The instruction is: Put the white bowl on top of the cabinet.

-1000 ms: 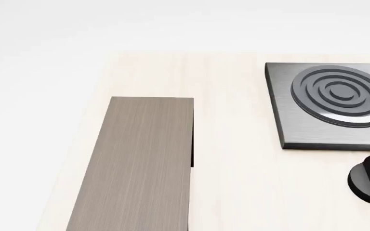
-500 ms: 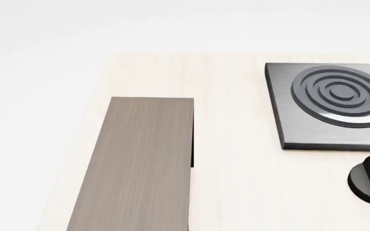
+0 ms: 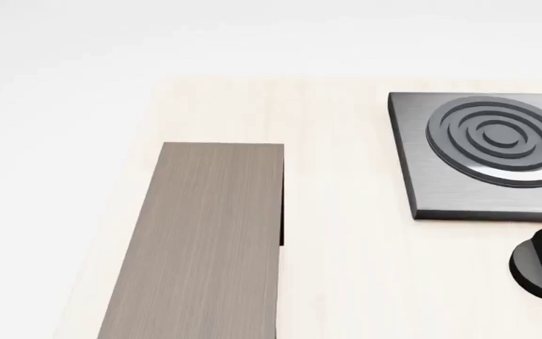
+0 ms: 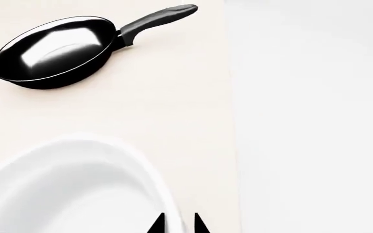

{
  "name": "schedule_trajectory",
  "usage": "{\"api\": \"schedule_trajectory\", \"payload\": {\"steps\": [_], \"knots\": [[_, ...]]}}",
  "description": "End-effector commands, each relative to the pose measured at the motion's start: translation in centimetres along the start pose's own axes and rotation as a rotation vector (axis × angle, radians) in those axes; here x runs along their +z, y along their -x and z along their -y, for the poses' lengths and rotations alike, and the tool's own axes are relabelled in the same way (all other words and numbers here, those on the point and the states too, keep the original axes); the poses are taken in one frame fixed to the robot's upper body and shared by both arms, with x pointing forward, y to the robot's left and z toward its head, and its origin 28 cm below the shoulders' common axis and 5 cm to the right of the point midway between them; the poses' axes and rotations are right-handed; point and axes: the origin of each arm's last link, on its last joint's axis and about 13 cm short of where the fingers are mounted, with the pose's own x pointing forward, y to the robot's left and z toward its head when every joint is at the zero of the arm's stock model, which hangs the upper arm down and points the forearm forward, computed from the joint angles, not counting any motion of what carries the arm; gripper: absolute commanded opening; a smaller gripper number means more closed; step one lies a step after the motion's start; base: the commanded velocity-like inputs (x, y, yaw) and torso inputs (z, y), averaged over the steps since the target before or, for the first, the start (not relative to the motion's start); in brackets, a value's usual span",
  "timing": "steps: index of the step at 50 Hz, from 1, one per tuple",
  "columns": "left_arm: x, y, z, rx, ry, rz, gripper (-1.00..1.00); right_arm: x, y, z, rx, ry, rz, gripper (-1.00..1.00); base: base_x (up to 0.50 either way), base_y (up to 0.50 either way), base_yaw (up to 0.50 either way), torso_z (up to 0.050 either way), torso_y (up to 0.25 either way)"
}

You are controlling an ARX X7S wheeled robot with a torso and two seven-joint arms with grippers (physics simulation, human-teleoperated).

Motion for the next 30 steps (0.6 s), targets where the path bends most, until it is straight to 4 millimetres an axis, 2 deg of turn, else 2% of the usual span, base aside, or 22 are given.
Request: {"api": "schedule_trajectory", "payload": {"steps": [1,11,30], "knots": [[-0.1,0.0,0.0,0.001,-0.001,0.000,1.00,2.3,1.8,0.0,0.031,-0.027,0.123,-1.00,0.00,0.00,0.00,0.000,0.000],[0.0,0.0,-0.1,0.003,0.002,0.001,1.00,6.1,5.4,-1.6,0.174,-0.051,0.239,-1.00,0.00,0.00,0.00,0.000,0.000],[0.1,0.0,0.0,0.003,0.005,0.001,1.00,11.1,10.4,-6.0,0.372,-0.043,0.368,-1.00,0.00,0.00,0.00,0.000,0.000]]}}
